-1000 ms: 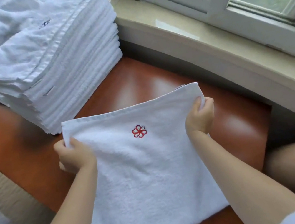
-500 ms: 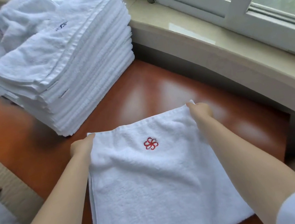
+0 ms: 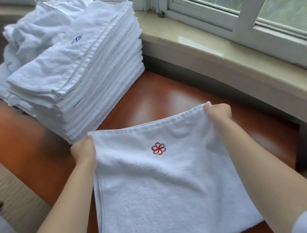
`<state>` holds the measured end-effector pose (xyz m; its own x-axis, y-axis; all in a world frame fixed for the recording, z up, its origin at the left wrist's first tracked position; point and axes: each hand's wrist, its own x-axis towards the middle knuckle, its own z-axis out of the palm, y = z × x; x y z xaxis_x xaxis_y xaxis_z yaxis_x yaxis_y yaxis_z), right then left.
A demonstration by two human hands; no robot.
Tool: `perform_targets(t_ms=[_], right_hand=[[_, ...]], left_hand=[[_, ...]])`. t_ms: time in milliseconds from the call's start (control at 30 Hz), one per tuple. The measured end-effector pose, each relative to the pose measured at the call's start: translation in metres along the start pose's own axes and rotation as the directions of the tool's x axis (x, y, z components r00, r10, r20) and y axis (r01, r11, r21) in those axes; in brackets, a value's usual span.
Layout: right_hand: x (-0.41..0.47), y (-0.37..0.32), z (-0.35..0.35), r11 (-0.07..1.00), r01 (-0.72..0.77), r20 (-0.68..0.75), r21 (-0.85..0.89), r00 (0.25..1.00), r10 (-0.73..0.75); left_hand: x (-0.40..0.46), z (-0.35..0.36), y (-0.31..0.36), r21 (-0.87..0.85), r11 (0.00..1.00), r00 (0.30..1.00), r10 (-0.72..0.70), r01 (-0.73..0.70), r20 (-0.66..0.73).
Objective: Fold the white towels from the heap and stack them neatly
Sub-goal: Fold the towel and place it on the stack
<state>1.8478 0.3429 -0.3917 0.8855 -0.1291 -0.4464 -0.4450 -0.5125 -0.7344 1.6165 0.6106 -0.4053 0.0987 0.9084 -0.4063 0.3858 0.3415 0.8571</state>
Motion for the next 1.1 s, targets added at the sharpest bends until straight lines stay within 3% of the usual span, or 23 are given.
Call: perform_targets(t_ms=[167,333,400,500,600,700,733,800,867,933,1100], right_hand=[[-0.025,-0.042,-0.050,0.979,0.120,-0.122,0.167,0.987,-0.101],[-0.061,-0.063,-0.100,0.925,0.257,-0.157,0.279,0.963,-0.220],[-0.081,-0.070,-0.121,0.870,0.384,-0.247,0.309,0.916,-0.316],[-0.114,-0.083,-0.150,0.773,0.586,-0.432,0.242,0.779,-0.455],[-0.145,-0.088,-0.170,0.704,0.672,-0.554,0.230,0.685,-0.473],[-0.165,-0.084,-0.180,0.597,0.760,-0.660,0.258,0.590,-0.465],[-0.167,-0.081,-0.181,0.627,0.741,-0.647,0.242,0.604,-0.465],[-0.163,-0.072,-0.180,0.756,0.627,-0.556,0.191,0.704,-0.443],[-0.154,-0.060,-0.179,0.875,0.453,-0.435,0.171,0.831,-0.346],[-0.144,-0.049,-0.178,0.950,0.291,-0.356,0.112,0.904,-0.235],[-0.124,-0.032,-0.173,0.952,0.189,-0.172,0.242,0.974,-0.149]], left_hand=[[-0.036,-0.015,0.052,0.004,0.910,0.903,0.412,-0.415,0.123],[-0.081,-0.029,0.097,-0.074,0.795,0.793,0.606,-0.603,0.053],[-0.102,-0.035,0.115,-0.152,0.746,0.758,0.651,-0.648,-0.038],[-0.136,-0.045,0.143,-0.334,0.680,0.752,0.637,-0.652,-0.170],[-0.161,-0.055,0.154,-0.437,0.614,0.745,0.616,-0.658,-0.255],[-0.174,-0.065,0.147,-0.414,0.595,0.719,0.632,-0.689,-0.289],[-0.173,-0.066,0.141,-0.385,0.648,0.751,0.606,-0.657,-0.262],[-0.169,-0.067,0.125,-0.291,0.757,0.811,0.554,-0.584,-0.188],[-0.164,-0.066,0.109,-0.209,0.782,0.809,0.577,-0.587,-0.113],[-0.157,-0.066,0.097,-0.135,0.812,0.822,0.568,-0.568,-0.042],[-0.138,-0.068,0.087,0.109,0.877,0.878,0.445,-0.467,0.178]])
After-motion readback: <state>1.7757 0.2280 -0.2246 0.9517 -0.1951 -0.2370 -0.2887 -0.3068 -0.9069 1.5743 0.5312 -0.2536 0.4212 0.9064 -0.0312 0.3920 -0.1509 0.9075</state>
